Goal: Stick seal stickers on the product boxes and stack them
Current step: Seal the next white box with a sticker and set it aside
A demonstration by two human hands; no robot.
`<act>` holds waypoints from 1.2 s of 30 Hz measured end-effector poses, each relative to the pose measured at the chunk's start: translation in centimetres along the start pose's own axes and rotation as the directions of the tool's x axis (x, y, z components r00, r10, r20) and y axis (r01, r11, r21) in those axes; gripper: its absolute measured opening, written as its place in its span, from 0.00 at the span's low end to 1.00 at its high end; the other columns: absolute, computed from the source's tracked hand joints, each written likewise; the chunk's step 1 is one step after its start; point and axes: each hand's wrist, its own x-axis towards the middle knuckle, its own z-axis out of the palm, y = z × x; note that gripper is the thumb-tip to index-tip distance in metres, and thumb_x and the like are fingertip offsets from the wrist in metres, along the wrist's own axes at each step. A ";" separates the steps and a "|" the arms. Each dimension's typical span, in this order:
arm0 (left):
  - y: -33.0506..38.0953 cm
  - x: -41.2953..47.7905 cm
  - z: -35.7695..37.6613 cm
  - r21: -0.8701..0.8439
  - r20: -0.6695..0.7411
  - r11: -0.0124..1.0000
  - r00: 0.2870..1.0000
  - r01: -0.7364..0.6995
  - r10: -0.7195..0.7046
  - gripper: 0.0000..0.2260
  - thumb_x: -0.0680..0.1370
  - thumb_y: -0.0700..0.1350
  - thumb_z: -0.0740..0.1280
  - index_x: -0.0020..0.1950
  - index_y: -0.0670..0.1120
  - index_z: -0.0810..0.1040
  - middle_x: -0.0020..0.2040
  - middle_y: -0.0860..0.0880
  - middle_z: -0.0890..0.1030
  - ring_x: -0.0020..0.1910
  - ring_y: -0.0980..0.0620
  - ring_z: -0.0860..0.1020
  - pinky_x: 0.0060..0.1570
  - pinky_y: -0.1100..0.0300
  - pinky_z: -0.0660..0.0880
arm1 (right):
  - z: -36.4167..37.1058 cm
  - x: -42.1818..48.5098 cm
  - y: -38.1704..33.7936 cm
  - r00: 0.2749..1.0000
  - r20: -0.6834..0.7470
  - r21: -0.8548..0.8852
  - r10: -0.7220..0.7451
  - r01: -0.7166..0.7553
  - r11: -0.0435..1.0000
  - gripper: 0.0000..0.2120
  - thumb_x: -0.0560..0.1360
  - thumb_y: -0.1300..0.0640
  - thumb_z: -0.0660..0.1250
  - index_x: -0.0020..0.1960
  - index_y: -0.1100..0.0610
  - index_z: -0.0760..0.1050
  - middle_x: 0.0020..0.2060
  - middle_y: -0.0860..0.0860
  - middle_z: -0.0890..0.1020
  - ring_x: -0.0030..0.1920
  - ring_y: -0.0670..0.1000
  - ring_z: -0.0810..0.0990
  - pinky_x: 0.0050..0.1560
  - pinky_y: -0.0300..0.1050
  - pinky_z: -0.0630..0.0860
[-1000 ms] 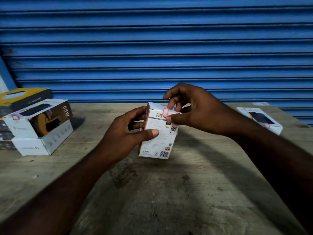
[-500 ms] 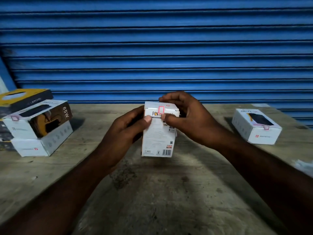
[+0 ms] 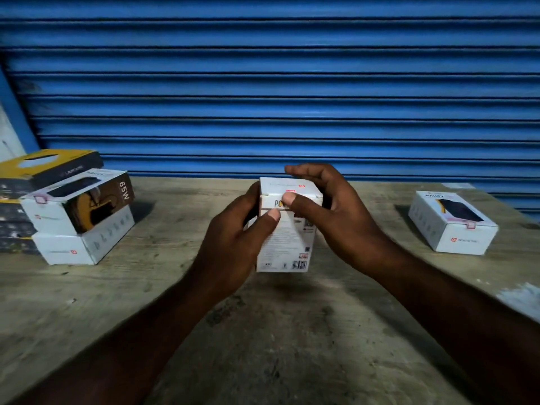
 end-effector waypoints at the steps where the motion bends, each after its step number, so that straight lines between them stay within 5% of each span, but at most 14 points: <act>1: 0.0 0.0 0.0 -0.011 0.004 1.000 1.000 -0.018 0.018 0.18 0.77 0.51 0.64 0.67 0.62 0.73 0.60 0.59 0.82 0.59 0.59 0.80 0.56 0.59 0.79 | 0.0 0.0 0.0 1.000 0.007 0.027 0.020 -0.021 0.999 0.21 0.75 0.61 0.72 0.66 0.57 0.71 0.56 0.46 0.80 0.54 0.44 0.82 0.52 0.41 0.80; 5: -0.3 0.0 -0.2 0.027 -0.025 0.994 0.994 -0.106 0.107 0.22 0.75 0.46 0.67 0.66 0.62 0.68 0.63 0.64 0.78 0.65 0.64 0.75 0.61 0.65 0.75 | 0.2 0.7 0.4 0.982 0.028 0.279 0.185 -0.185 0.942 0.33 0.61 0.60 0.70 0.65 0.54 0.70 0.49 0.48 0.80 0.49 0.50 0.80 0.50 0.47 0.73; 8: -0.6 0.1 -0.2 0.066 -0.029 0.987 0.989 -0.146 0.148 0.26 0.74 0.44 0.68 0.69 0.59 0.66 0.67 0.61 0.75 0.67 0.66 0.73 0.62 0.70 0.71 | 0.4 0.6 0.5 0.975 0.068 0.389 0.209 -0.219 0.895 0.31 0.59 0.62 0.67 0.64 0.58 0.72 0.46 0.53 0.81 0.48 0.52 0.80 0.49 0.49 0.73; 12: -1.0 0.3 -0.3 0.089 -0.006 0.987 0.991 -0.135 0.136 0.28 0.74 0.44 0.68 0.74 0.52 0.65 0.70 0.57 0.73 0.69 0.65 0.70 0.64 0.69 0.70 | 0.5 0.3 1.3 0.985 0.050 0.340 0.162 -0.170 0.925 0.22 0.64 0.60 0.66 0.59 0.57 0.75 0.50 0.56 0.82 0.51 0.57 0.79 0.53 0.55 0.72; 14: -1.3 0.5 -0.4 0.104 0.017 0.987 0.993 -0.121 0.120 0.31 0.75 0.47 0.68 0.77 0.47 0.64 0.73 0.54 0.72 0.72 0.61 0.69 0.69 0.59 0.71 | 0.6 0.2 1.7 0.982 0.036 0.348 0.183 -0.184 0.919 0.20 0.66 0.59 0.65 0.57 0.58 0.74 0.50 0.57 0.82 0.51 0.58 0.79 0.53 0.57 0.72; 16: -1.4 0.5 -0.4 0.147 0.026 0.982 0.993 -0.115 0.112 0.33 0.75 0.51 0.67 0.79 0.46 0.61 0.74 0.52 0.71 0.73 0.58 0.69 0.70 0.50 0.71 | 0.5 0.1 1.7 0.976 0.044 0.386 0.212 -0.212 0.898 0.22 0.67 0.58 0.63 0.59 0.61 0.72 0.50 0.58 0.80 0.51 0.58 0.77 0.53 0.56 0.69; 20: -1.0 0.3 -0.5 0.167 0.042 0.980 0.994 -0.104 0.098 0.32 0.76 0.47 0.65 0.79 0.48 0.60 0.73 0.54 0.72 0.70 0.58 0.72 0.68 0.50 0.73 | 0.3 0.0 1.8 0.978 0.064 0.303 0.201 -0.211 0.930 0.29 0.63 0.55 0.69 0.63 0.62 0.70 0.53 0.58 0.81 0.55 0.61 0.79 0.57 0.60 0.73; 23: -0.9 0.3 -0.4 0.101 0.095 0.992 0.993 -0.080 0.070 0.31 0.78 0.46 0.64 0.80 0.49 0.59 0.74 0.54 0.71 0.72 0.57 0.70 0.71 0.48 0.70 | 0.4 0.0 2.0 0.979 0.008 0.269 0.204 -0.199 0.942 0.24 0.64 0.57 0.68 0.60 0.58 0.72 0.52 0.57 0.82 0.56 0.62 0.80 0.58 0.60 0.74; 27: 0.2 -0.1 0.4 -0.120 0.099 0.993 0.995 0.001 0.011 0.19 0.79 0.45 0.66 0.69 0.56 0.71 0.64 0.57 0.80 0.64 0.60 0.77 0.60 0.65 0.74 | 0.7 -0.2 2.2 0.980 0.020 0.329 0.200 -0.196 0.924 0.16 0.70 0.54 0.63 0.57 0.55 0.74 0.48 0.54 0.81 0.49 0.53 0.79 0.51 0.49 0.73; 29: 0.1 0.0 0.8 -0.219 0.047 0.975 0.998 0.044 -0.034 0.15 0.78 0.46 0.66 0.64 0.57 0.75 0.59 0.57 0.83 0.60 0.59 0.80 0.56 0.65 0.75 | 1.0 -0.3 2.1 0.983 0.048 0.310 0.175 -0.181 0.933 0.18 0.73 0.52 0.62 0.60 0.56 0.72 0.52 0.56 0.78 0.52 0.53 0.77 0.51 0.47 0.72; 36: -0.1 -0.2 1.3 -0.120 -0.076 0.990 0.994 0.067 -0.077 0.29 0.76 0.50 0.64 0.77 0.53 0.64 0.63 0.61 0.78 0.60 0.68 0.76 0.61 0.68 0.71 | 1.4 -0.8 1.9 0.991 0.102 0.194 0.087 -0.106 0.975 0.25 0.68 0.47 0.67 0.64 0.46 0.68 0.61 0.57 0.75 0.61 0.55 0.75 0.61 0.48 0.72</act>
